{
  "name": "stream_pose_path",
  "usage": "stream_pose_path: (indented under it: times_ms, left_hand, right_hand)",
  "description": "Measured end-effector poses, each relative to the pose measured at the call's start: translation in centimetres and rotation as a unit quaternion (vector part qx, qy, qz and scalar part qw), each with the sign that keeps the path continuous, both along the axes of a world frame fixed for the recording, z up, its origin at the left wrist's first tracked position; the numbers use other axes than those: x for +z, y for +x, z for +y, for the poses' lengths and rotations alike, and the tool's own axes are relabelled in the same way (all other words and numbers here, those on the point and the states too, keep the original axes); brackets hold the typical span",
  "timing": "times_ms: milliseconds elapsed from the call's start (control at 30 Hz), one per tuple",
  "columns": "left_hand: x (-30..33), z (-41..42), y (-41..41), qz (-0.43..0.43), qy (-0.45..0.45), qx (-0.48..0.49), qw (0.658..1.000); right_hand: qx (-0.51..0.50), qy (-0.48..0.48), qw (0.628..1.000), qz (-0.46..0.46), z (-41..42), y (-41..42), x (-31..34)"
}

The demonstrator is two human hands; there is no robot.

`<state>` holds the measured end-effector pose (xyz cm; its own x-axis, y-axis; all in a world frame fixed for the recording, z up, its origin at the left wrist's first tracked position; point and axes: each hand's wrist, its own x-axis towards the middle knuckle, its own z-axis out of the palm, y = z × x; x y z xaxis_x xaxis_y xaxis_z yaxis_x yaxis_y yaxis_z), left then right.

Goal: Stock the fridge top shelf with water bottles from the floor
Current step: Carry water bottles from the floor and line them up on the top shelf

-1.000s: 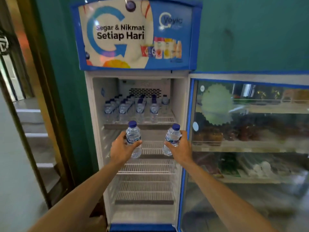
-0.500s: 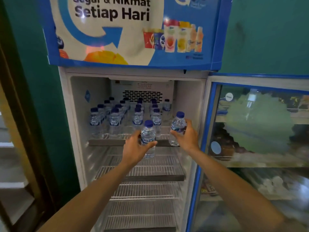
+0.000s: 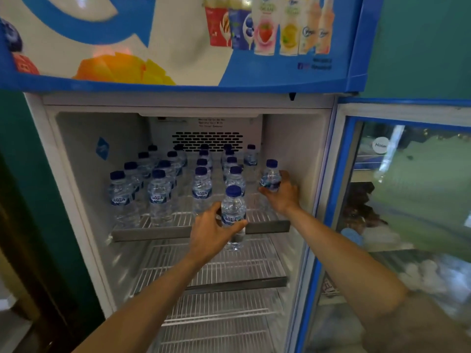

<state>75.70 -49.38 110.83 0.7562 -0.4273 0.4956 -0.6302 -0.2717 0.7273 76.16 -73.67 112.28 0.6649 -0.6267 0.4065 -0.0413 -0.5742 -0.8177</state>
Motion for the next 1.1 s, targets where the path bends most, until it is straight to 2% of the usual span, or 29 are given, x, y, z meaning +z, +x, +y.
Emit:
stream_pose_path:
  times_ms: [300,467,633,900,1100]
  left_hand:
    - [0.6,-1.0,1.0,0.001,-0.015,0.012,1.000]
    - [0.6,-1.0,1.3,-0.020,-0.007,0.012,1.000]
    - [0.4,-0.8,1.3,-0.035,-0.014,0.005,0.999]
    - [-0.2,-0.4,1.7,-0.048,-0.003,0.004,0.999]
    - [-0.2,-0.3,1.5,-0.048,-0.001,0.010,0.999]
  right_hand:
    - [0.036,0.048,0.998,0.035,-1.8,3.8,-0.7]
    - [0.022,0.074,0.995,0.056,-2.4,6.5,-0.8]
    - [0.037,0.100,0.994,0.038,-1.8,8.2,-1.1]
    - [0.015,0.042,0.998,0.046,-1.8,8.8,-2.4]
    - [-0.004,0.062,0.997,0.037,-2.1,8.6,-2.9]
